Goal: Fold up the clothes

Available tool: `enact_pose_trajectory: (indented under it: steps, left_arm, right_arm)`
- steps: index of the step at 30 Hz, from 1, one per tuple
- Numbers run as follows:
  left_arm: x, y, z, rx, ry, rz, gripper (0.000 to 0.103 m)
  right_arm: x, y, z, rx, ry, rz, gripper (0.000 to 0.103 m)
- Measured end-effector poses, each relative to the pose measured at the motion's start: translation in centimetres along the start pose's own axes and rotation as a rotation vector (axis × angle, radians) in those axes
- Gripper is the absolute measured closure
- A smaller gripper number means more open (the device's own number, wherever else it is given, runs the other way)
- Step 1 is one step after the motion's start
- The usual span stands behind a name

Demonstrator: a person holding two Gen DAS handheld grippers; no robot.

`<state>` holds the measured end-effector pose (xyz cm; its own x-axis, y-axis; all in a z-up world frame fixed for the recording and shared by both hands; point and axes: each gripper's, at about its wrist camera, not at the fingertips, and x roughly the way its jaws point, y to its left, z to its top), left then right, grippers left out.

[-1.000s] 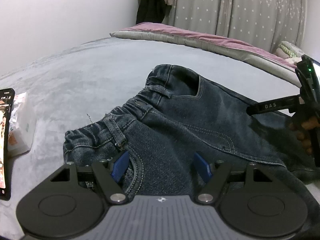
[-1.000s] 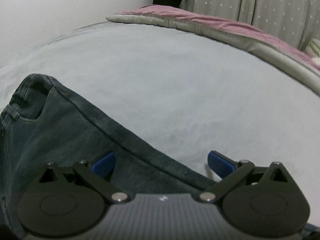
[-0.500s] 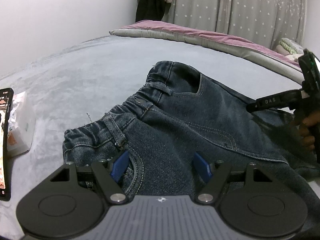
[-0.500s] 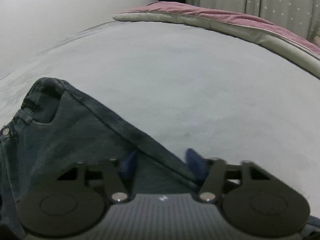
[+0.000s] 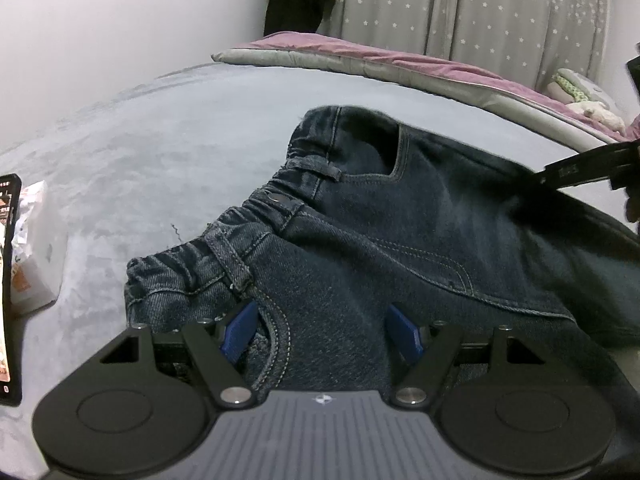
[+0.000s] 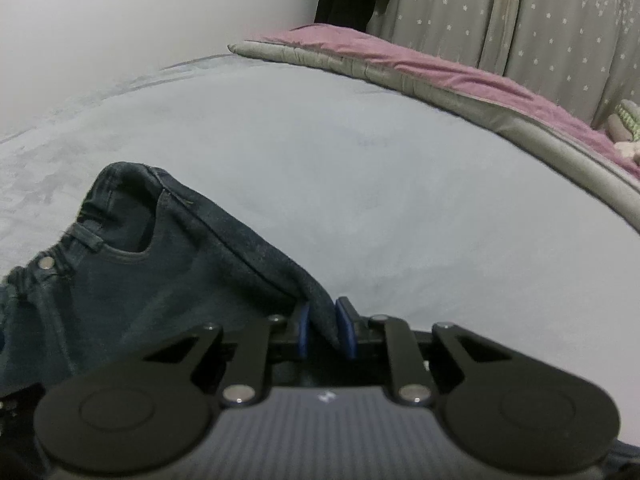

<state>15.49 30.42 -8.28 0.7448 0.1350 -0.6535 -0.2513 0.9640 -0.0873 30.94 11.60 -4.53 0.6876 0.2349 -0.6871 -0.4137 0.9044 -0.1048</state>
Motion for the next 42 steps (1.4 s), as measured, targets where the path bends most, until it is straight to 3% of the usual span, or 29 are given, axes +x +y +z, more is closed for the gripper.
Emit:
enact_pose_trajectory:
  steps: [13, 23, 28, 35, 42]
  left_arm:
    - [-0.3, 0.9, 0.5, -0.052, 0.02, -0.04, 0.032]
    - [-1.2, 2.5, 1.0, -0.178, 0.025, -0.097, 0.032]
    - [-1.8, 3.6, 1.4, -0.256, 0.02, -0.135, 0.033]
    - [-2.0, 4.2, 1.3, -0.284, 0.02, -0.141, 0.034]
    - [-2.0, 4.3, 1.1, -0.298, 0.038, -0.15, 0.034]
  right_arm:
    - [-8.1, 2.9, 0.0, -0.016, -0.036, 0.008, 0.088]
    - [-12.6, 6.8, -3.2, -0.076, -0.026, 0.04, 0.088]
    - [-13.3, 8.1, -5.5, -0.067, -0.015, 0.069, 0.088]
    - [-13.0, 10.2, -9.6, -0.031, 0.014, 0.109, 0.088]
    - [-11.6, 11.8, -12.1, -0.031, 0.047, 0.088, 0.088]
